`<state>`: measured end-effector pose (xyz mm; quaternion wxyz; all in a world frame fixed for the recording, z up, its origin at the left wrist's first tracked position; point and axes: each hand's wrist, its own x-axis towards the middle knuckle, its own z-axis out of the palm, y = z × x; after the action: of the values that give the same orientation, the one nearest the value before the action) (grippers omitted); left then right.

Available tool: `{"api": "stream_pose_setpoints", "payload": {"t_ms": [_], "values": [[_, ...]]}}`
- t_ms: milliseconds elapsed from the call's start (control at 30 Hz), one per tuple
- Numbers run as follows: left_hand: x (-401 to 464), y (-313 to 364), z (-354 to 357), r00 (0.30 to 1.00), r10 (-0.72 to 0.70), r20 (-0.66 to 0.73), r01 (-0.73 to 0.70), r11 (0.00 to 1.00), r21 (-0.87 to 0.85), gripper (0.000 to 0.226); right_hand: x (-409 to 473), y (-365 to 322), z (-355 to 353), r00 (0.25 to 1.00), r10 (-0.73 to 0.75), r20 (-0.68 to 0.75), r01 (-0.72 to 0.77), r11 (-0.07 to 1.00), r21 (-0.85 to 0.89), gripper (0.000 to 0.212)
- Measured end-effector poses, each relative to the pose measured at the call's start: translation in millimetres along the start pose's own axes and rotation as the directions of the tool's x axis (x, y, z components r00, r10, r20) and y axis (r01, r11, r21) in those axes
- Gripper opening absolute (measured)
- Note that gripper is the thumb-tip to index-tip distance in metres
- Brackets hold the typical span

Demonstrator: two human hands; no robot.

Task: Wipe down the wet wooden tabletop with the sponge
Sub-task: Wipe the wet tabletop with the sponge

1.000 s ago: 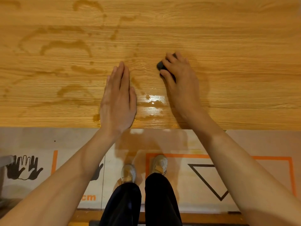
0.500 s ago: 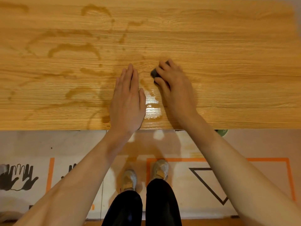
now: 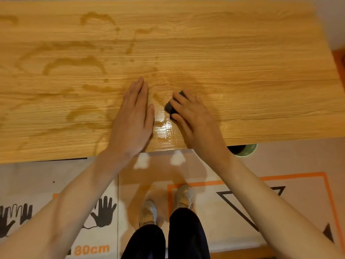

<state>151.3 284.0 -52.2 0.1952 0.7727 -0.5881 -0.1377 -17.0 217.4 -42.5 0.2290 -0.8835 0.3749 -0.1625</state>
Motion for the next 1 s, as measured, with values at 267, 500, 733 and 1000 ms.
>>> {"api": "stream_pose_setpoints", "payload": {"t_ms": [267,500,733,1000], "values": [[-9,-29,-10,0.992,0.127,-0.002,-0.126,0.986,0.108,0.055,-56,51,-42,0.784,0.488,-0.384,-0.528,0.850,0.004,0.036],[-9,-34,-6,0.987,0.158,-0.012,-0.156,0.981,0.114,0.053,-42,-57,47,0.931,0.187,-0.314,-0.214,0.975,-0.053,0.036],[-8,-34,-5,0.988,0.150,-0.032,-0.147,0.986,0.073,0.051,-80,47,-39,0.850,0.413,-0.326,-0.409,0.909,0.082,0.034],[-9,-34,-4,0.981,0.182,-0.064,-0.179,0.983,0.046,0.049,-88,-6,19,0.952,0.100,-0.288,-0.124,0.990,-0.065,0.037]]}}
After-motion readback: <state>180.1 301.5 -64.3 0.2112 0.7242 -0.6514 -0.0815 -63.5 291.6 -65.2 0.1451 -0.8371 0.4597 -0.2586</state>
